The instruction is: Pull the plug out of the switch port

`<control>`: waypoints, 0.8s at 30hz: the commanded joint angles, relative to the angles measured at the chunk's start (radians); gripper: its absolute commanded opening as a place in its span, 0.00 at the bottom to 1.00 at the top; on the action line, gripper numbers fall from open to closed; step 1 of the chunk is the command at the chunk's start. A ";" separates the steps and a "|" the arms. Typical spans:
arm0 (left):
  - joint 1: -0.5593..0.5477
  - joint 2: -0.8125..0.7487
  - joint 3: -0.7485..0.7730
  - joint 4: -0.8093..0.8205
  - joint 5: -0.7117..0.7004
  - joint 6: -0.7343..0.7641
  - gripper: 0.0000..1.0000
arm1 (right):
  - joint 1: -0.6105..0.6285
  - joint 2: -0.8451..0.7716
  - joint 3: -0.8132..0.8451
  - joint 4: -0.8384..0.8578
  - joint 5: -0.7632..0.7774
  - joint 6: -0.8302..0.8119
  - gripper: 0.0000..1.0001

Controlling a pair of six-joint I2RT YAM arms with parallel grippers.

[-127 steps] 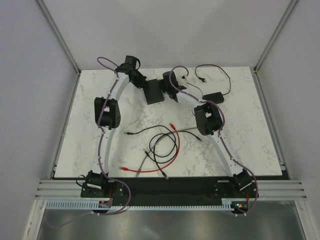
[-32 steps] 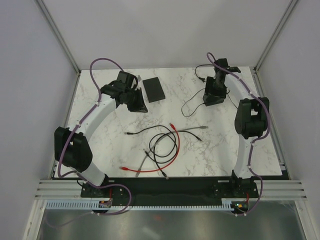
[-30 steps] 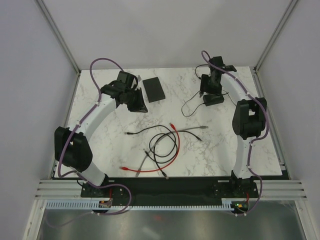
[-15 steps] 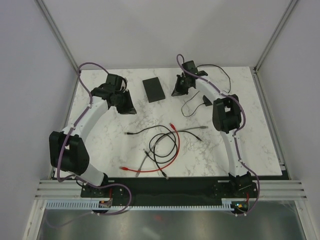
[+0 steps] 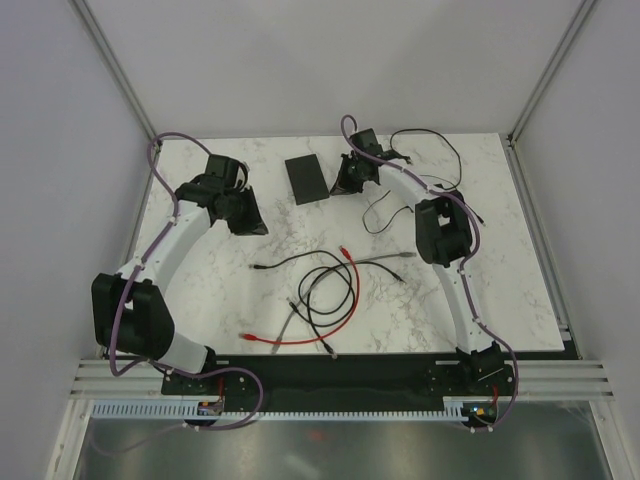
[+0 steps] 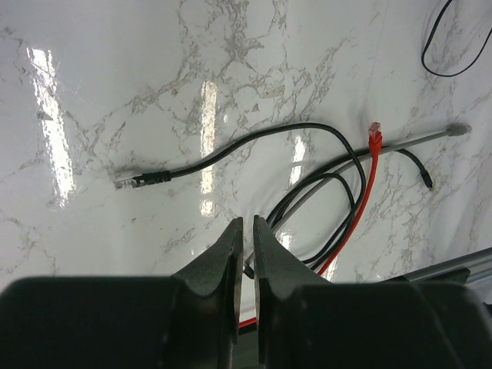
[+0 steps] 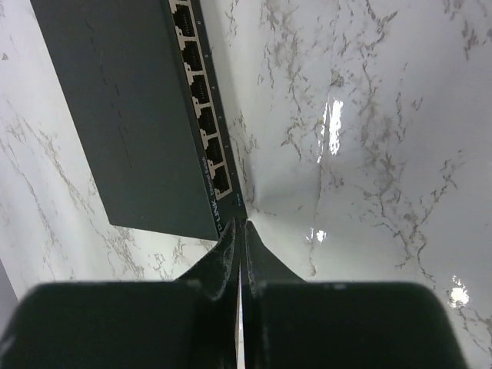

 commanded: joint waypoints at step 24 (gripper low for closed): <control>0.163 0.151 0.067 -0.009 0.016 -0.084 0.22 | 0.088 -0.054 0.029 0.260 -0.052 0.101 0.34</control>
